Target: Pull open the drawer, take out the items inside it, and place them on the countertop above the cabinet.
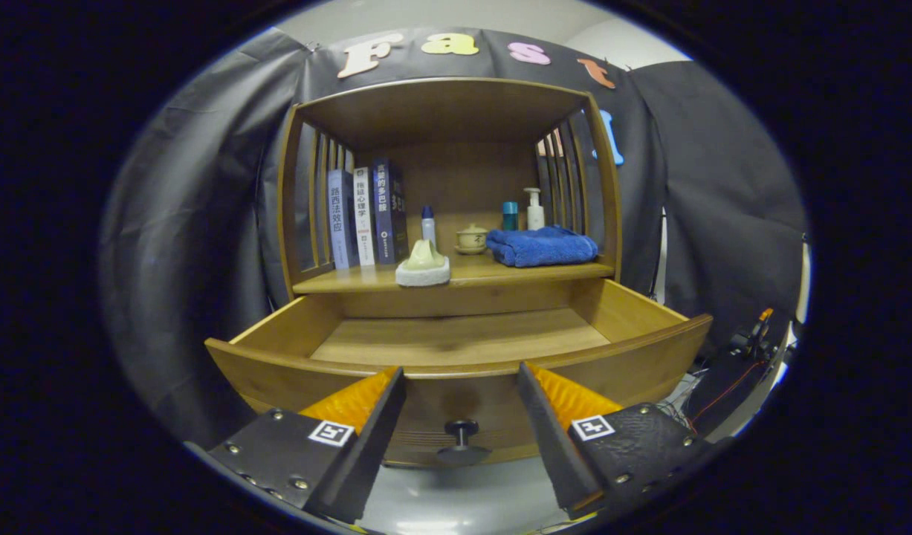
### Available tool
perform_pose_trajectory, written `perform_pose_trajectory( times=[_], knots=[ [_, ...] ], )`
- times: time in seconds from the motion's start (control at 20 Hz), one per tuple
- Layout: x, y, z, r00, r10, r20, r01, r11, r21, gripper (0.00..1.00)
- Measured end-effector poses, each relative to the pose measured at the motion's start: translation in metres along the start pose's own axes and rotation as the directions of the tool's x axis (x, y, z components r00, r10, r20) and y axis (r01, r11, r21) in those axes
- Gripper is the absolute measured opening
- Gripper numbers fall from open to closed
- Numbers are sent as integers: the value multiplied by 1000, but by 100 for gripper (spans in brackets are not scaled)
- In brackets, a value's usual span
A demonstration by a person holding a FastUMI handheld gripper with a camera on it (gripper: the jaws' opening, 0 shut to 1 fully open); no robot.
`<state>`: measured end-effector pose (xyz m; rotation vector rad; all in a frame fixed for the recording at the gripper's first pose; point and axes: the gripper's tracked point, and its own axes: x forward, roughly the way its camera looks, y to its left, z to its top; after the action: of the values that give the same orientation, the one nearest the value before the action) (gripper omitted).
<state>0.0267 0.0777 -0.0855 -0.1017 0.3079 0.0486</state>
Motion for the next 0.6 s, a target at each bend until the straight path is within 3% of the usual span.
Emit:
perform_pose_trajectory(
  times=[0.6],
  knots=[
    [35, -1, 12, 1000, 1, 7, -1, 1000, -4, 91]
  ],
)
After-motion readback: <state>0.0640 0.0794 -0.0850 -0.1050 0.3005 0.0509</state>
